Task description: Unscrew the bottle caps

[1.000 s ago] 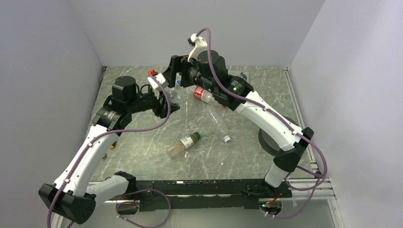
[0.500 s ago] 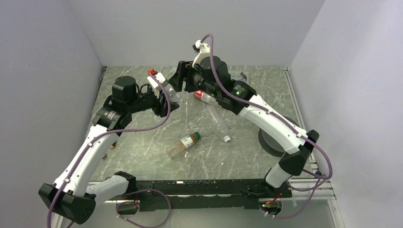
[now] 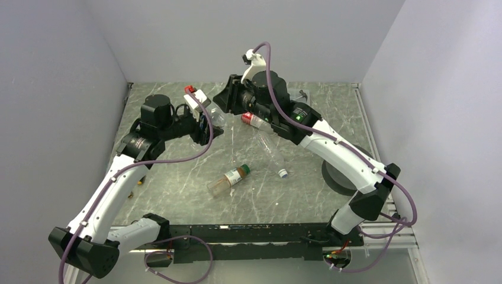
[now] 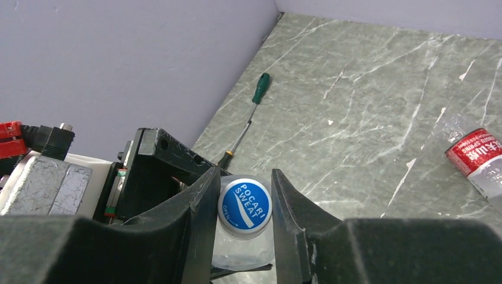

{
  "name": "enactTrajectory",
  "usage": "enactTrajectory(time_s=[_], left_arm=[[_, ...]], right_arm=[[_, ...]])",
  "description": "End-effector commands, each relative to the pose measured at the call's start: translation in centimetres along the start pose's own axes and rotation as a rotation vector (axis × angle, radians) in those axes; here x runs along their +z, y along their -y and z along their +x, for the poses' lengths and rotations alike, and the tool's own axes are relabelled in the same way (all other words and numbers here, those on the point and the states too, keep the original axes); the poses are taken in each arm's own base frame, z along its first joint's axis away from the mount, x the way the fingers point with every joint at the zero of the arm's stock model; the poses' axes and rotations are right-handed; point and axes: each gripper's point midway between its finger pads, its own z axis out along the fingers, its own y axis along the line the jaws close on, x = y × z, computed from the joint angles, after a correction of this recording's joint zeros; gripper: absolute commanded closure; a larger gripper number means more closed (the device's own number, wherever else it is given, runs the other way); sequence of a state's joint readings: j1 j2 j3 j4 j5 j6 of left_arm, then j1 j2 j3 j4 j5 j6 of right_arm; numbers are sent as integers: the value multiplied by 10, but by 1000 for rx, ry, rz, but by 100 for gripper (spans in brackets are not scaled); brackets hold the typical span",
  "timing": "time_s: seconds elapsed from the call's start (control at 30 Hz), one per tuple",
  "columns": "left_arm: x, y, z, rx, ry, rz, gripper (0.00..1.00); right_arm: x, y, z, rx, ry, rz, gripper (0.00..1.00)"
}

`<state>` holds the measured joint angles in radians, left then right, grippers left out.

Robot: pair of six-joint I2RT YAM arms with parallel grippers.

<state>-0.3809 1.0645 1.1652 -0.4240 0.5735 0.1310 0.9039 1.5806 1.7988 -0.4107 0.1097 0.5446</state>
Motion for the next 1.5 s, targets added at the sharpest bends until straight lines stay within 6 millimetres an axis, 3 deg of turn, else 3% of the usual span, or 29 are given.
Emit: enactTrajectory(time_s=[0.0, 0.13, 0.23, 0.43, 0.67, 0.73, 0.83, 0.93, 1.07, 1.13, 1.33, 1.47], left_arm=[[-3, -4, -29, 14, 73, -25, 94], [-4, 7, -38, -16, 99, 26, 93], [-8, 26, -47, -33, 128, 128, 93], [-21, 68, -67, -70, 171, 358, 94], [-34, 88, -73, -54, 176, 476, 94], [-35, 89, -72, -49, 177, 480, 94], [-33, 85, -70, -32, 176, 450, 94], [-29, 73, -68, 9, 173, 377, 92], [-23, 47, -59, 81, 161, 222, 91], [-23, 41, -56, 103, 165, 184, 91], [-17, 20, -45, 115, 136, 76, 92], [-14, 13, -40, 129, 118, 50, 91]], right_arm=[[-13, -15, -22, 21, 67, -65, 87], [-16, -28, -20, -14, 73, -156, 92], [-28, -49, -20, -87, 83, -299, 95], [-72, -91, -20, -253, 118, -612, 100], [-98, -107, -14, -304, 85, -818, 100], [-97, -105, -14, -300, 83, -813, 86], [-85, -90, -23, -262, 111, -679, 45], [-74, -58, -42, -163, 200, -449, 26], [-71, -48, -45, -103, 232, -354, 5], [-66, -46, -41, -104, 212, -297, 5], [-60, -38, -46, -70, 220, -189, 30], [-50, -37, -45, -56, 204, -157, 40]])
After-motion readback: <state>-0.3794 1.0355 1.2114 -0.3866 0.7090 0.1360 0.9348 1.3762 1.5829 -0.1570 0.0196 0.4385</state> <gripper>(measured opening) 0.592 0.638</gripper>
